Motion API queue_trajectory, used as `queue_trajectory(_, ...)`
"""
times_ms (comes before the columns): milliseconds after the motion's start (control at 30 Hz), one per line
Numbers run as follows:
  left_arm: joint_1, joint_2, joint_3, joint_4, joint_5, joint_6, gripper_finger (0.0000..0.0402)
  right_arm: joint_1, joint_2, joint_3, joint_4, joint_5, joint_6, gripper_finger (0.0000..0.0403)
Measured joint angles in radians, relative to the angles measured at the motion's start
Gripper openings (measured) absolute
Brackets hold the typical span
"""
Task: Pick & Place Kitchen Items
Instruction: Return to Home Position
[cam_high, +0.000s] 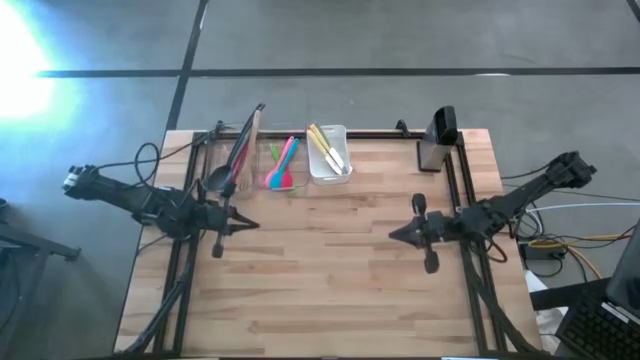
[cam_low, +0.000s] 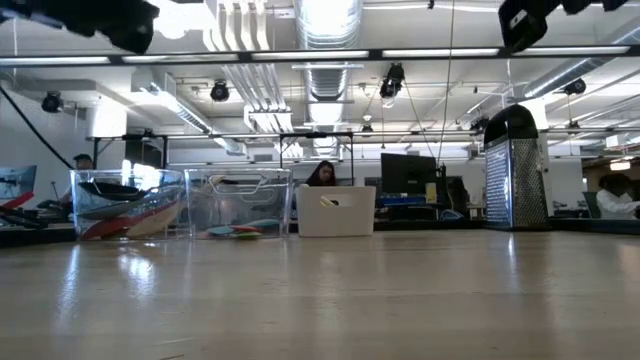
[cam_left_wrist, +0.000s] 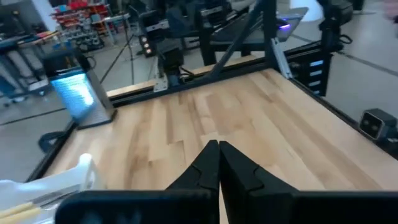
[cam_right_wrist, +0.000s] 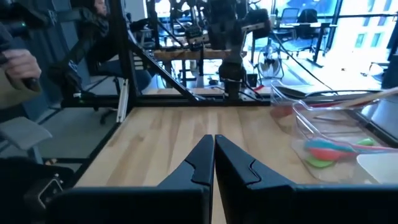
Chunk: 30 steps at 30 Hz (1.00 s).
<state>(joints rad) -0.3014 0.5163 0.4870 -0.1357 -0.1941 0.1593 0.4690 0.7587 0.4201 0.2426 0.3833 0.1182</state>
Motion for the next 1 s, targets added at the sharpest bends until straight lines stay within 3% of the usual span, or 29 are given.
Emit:
queue_trajectory(133,0.045,-0.065,-0.121,0.069,0.097,-0.005,0.0003,-0.023,-0.01,-0.071,0.068,-0.01,-0.009,0.0008)
queue_trajectory(367,0.148,-0.141,-0.308,0.172,0.16,-0.026,0.0002,-0.09,-0.013,-0.189,0.206,-0.029,-0.018,0.0008)
queue_trajectory(533,0.238,-0.177,-0.356,0.191,0.272,-0.047,0.0002,-0.136,-0.022,-0.249,0.25,-0.033,-0.017,0.0008)
queue_trajectory(700,0.318,-0.186,-0.402,0.209,0.329,-0.061,0.0001,-0.195,-0.026,-0.308,0.369,-0.108,-0.025,0.0008)
queue_trajectory(833,0.387,-0.186,-0.471,0.346,0.414,-0.067,0.0001,-0.254,-0.026,-0.352,0.466,-0.196,-0.065,0.0008)
queue_trajectory(1000,0.467,-0.181,-0.478,0.344,0.433,-0.051,0.0002,-0.328,-0.026,-0.392,0.509,-0.223,-0.058,0.0008)
